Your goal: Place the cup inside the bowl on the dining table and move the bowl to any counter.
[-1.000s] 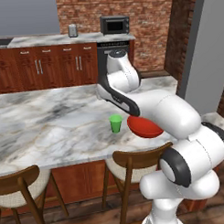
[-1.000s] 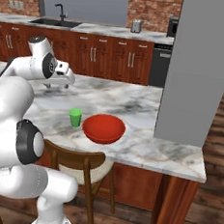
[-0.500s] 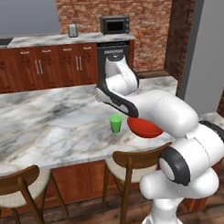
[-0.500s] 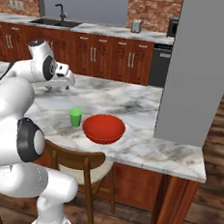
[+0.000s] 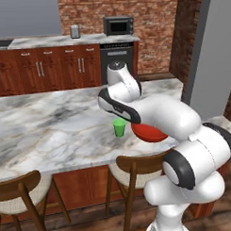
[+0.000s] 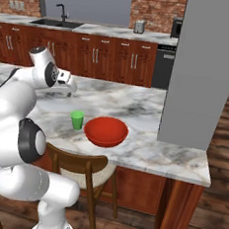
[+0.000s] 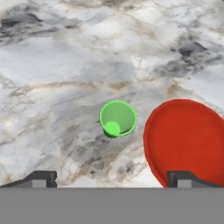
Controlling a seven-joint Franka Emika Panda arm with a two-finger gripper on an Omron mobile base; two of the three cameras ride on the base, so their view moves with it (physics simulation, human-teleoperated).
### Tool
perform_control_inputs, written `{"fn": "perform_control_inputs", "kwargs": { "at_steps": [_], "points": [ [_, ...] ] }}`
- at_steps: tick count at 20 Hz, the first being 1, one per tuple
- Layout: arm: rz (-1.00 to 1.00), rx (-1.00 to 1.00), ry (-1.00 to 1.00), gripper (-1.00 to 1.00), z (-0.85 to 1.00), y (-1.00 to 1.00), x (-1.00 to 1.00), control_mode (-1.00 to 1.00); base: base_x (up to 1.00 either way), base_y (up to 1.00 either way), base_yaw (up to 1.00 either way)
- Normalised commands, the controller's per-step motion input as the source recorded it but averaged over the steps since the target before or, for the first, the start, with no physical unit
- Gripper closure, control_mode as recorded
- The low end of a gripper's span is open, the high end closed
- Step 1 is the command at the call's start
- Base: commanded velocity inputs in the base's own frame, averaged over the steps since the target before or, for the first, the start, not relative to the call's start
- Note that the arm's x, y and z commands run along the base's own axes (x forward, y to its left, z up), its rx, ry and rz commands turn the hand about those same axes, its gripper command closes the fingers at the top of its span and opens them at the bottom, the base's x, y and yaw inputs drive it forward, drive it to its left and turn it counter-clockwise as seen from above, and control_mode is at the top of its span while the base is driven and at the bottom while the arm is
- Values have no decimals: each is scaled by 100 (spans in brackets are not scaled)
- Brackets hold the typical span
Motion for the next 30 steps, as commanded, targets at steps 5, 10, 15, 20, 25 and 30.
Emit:
{"fn": "perform_control_inputs", "kwargs": {
  "at_steps": [5, 10, 15, 20, 25, 30],
  "points": [
    [-12, 0, 0, -100, -6, 15, 12, -100, 0, 0, 0],
    [-7, 0, 0, -100, -8, 11, 12, -100, 0, 0, 0],
    [-2, 0, 0, -100, -5, 1, 14, -100, 0, 0, 0],
    [0, 0, 7, -100, -3, 0, 1, -100, 0, 0, 0],
    [0, 0, 5, -100, -19, 0, 0, -100, 0, 0, 0],
    [0, 0, 4, -100, -19, 0, 0, -100, 0, 0, 0]
  ]
}}
